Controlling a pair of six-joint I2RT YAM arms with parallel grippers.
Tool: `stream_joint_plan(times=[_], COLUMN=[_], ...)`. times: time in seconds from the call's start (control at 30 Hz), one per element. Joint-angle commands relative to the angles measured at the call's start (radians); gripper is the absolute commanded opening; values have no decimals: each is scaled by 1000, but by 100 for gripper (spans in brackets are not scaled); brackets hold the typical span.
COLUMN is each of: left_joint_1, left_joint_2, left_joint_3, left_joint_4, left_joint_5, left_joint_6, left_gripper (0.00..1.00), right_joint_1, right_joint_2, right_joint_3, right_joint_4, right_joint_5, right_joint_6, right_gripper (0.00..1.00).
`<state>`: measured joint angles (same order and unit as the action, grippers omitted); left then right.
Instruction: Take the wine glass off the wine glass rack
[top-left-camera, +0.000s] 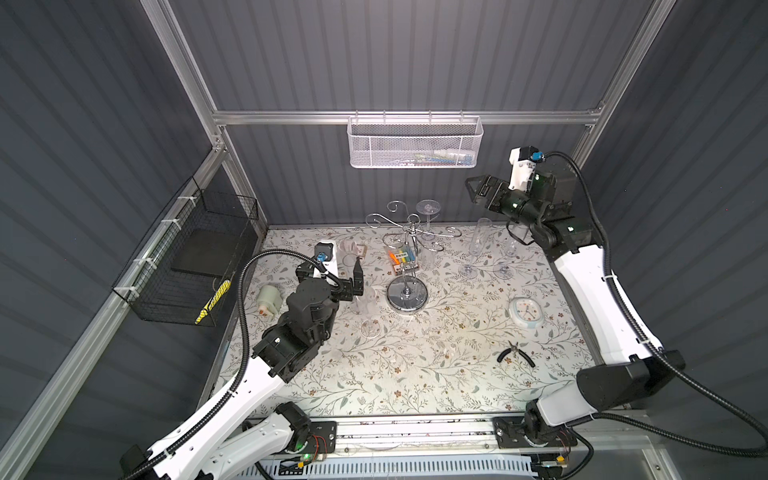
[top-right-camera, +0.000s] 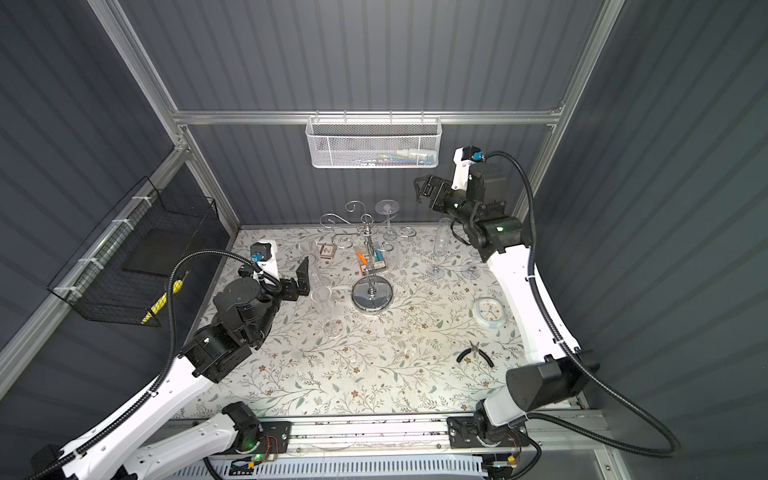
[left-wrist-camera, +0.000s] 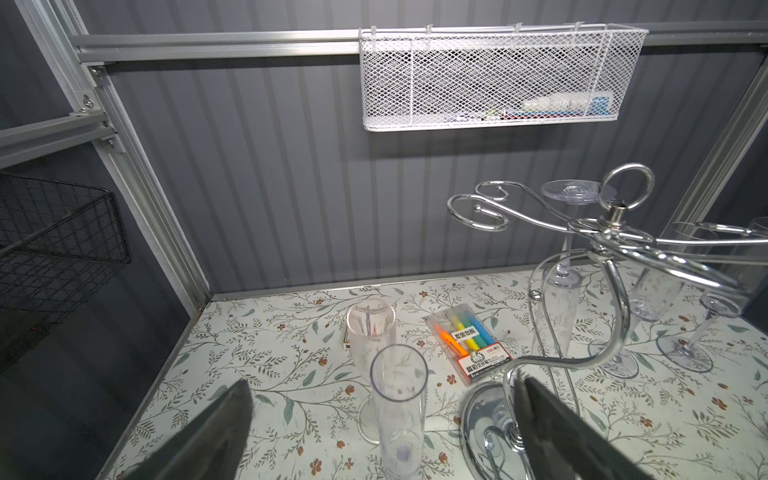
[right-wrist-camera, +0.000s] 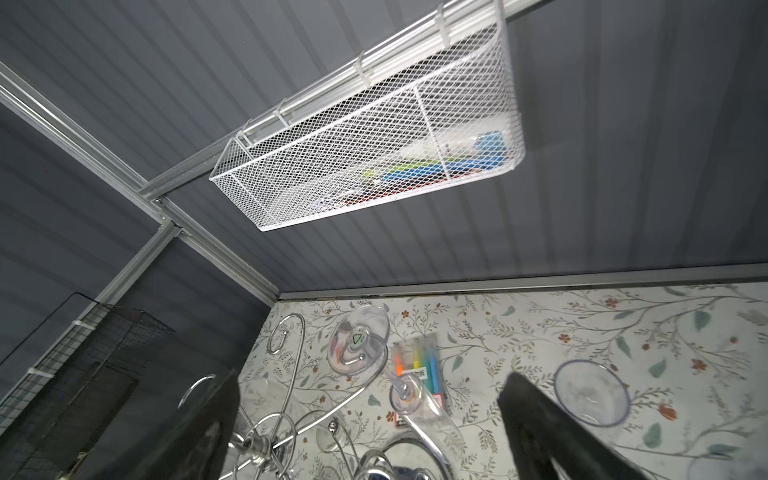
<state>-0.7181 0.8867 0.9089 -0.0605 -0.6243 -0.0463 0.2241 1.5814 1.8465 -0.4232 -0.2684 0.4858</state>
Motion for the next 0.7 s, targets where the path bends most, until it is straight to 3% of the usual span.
stream_joint_plan(times=[0.0,0.23,0.33,0.67], left_joint_1=[4,4,5,5], left_joint_2=[-8,-3,-8,-63], left_joint_3=[14,18,22,-30], left_joint_4=[20,15,-1,-26], left_joint_5=[22,38,59,61], left_joint_6=[-34,-43,-59,-129], left_gripper=[100,100,100,100], right_joint_1=[-39,-55,-54,-44], right_joint_2=[98,314,365,451], right_joint_3=[80,219,223,252], right_joint_4=[-65,-96,-65,-12], right_joint_5=[-247,-497,-544,-597], right_joint_6=[100,227,268,316], right_gripper=[99,79,71,64])
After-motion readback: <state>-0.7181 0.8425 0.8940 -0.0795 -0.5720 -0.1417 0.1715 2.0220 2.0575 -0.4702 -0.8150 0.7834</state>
